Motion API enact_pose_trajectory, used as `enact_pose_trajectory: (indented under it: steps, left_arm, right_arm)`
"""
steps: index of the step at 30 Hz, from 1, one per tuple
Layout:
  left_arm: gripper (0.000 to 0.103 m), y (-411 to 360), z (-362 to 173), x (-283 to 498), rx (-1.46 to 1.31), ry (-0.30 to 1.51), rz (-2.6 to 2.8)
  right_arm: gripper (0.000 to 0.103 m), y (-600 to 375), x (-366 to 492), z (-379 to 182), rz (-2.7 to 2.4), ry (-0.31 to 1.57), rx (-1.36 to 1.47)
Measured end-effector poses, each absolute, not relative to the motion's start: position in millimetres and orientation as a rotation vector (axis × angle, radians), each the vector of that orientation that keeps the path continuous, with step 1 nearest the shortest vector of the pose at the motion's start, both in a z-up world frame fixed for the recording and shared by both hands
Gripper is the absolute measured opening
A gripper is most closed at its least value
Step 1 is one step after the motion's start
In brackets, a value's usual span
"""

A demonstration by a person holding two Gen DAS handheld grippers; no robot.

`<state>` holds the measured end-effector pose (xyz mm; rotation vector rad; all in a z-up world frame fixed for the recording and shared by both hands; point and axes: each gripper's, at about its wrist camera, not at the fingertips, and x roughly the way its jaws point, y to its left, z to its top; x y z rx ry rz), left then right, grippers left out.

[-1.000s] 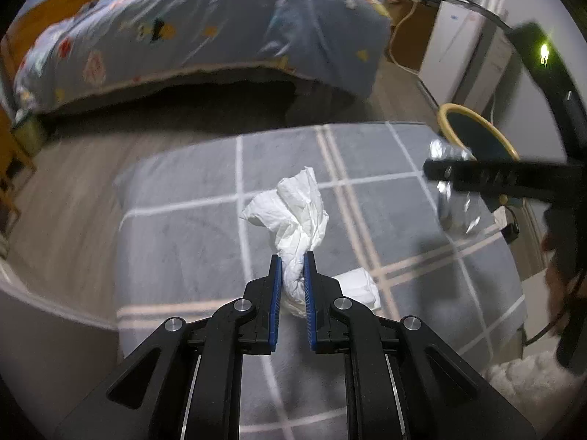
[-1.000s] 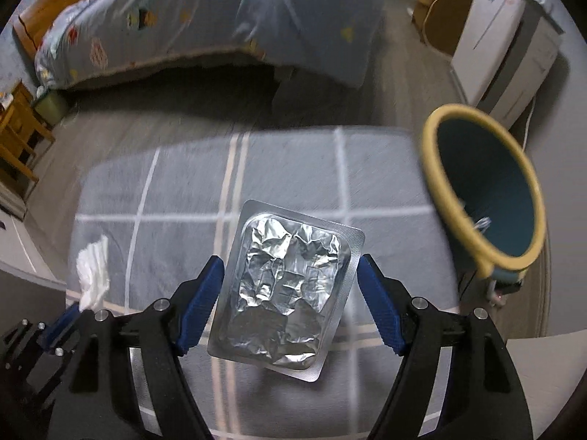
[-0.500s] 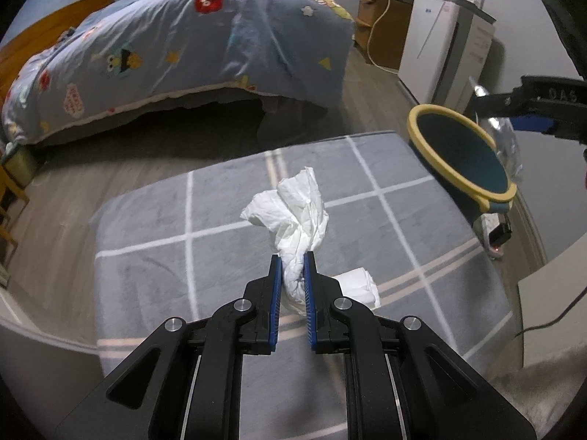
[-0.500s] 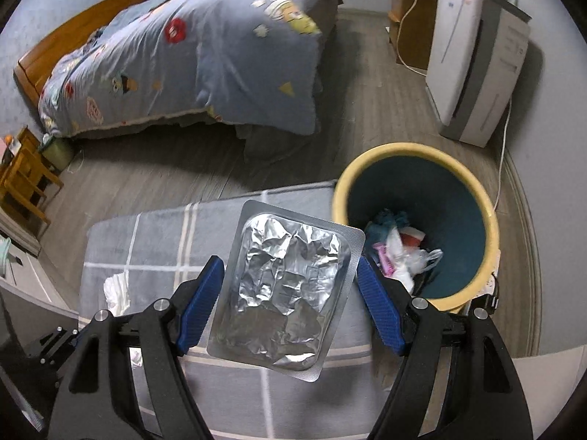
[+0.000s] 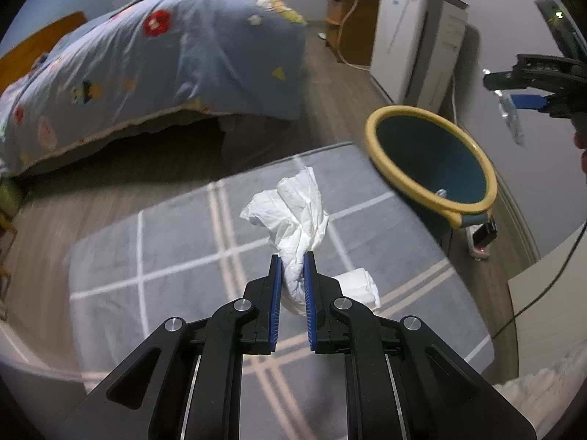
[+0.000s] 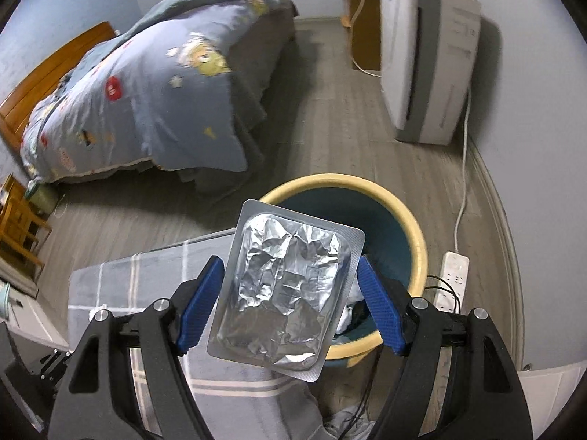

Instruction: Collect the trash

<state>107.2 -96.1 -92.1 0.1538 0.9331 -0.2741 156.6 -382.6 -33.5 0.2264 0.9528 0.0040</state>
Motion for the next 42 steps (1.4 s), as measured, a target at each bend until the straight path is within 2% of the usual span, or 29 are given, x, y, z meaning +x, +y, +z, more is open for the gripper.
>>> enact_pose_trajectory:
  steps: [15,22,24,25,26,27,30,33,35,36,42]
  left_arm:
    - [0.013,-213.0,-92.5,156.6,0.196,0.936,-0.549]
    - [0.013,-261.2,-98.3,197.3,0.216,0.928,-0.613]
    - [0.019,-268.3,-101.7,206.6,0.203,0.912,-0.621]
    - [0.03,-270.2,-104.5,210.7,0.197,0.914,-0.619]
    - [0.046,-271.4,-108.0,213.9,0.19,0.92,-0.615]
    - [0.051,-270.4,-111.0,215.3,0.183,0.923,-0.608]
    - [0.057,-262.2,-112.3,212.5,0.173,0.924,-0.602]
    - [0.073,-248.8,-101.7,200.2,0.165,0.902,-0.587]
    - [0.091,-239.3,-87.6,189.4,0.172,0.872,-0.578]
    - [0.094,-235.1,-79.7,183.1,0.174,0.857,-0.572]
    - [0.098,-210.4,-39.2,150.8,0.163,0.821,-0.538]
  right_arm:
    - [0.074,-431.5,170.8,-89.0,-0.094,1.053,0.339]
    - [0.075,-443.4,181.7,-105.3,-0.092,1.027,0.423]
    - [0.077,-447.0,184.7,-102.8,-0.074,0.992,0.469]
    - [0.086,-448.3,184.9,-101.5,-0.069,0.979,0.491]
    - [0.09,-449.4,184.9,-100.3,-0.065,0.961,0.514]
    - [0.092,-449.4,184.8,-99.5,-0.061,0.951,0.519]
    - [0.092,-449.3,185.1,-100.4,-0.066,0.967,0.496]
    - [0.092,-449.8,181.5,-95.6,-0.069,0.978,0.484]
    - [0.092,-444.2,174.0,-83.5,-0.063,0.969,0.45]
    - [0.093,-440.6,169.5,-77.4,-0.058,0.963,0.427]
    - [0.097,-423.9,128.4,-39.8,-0.079,0.935,0.341]
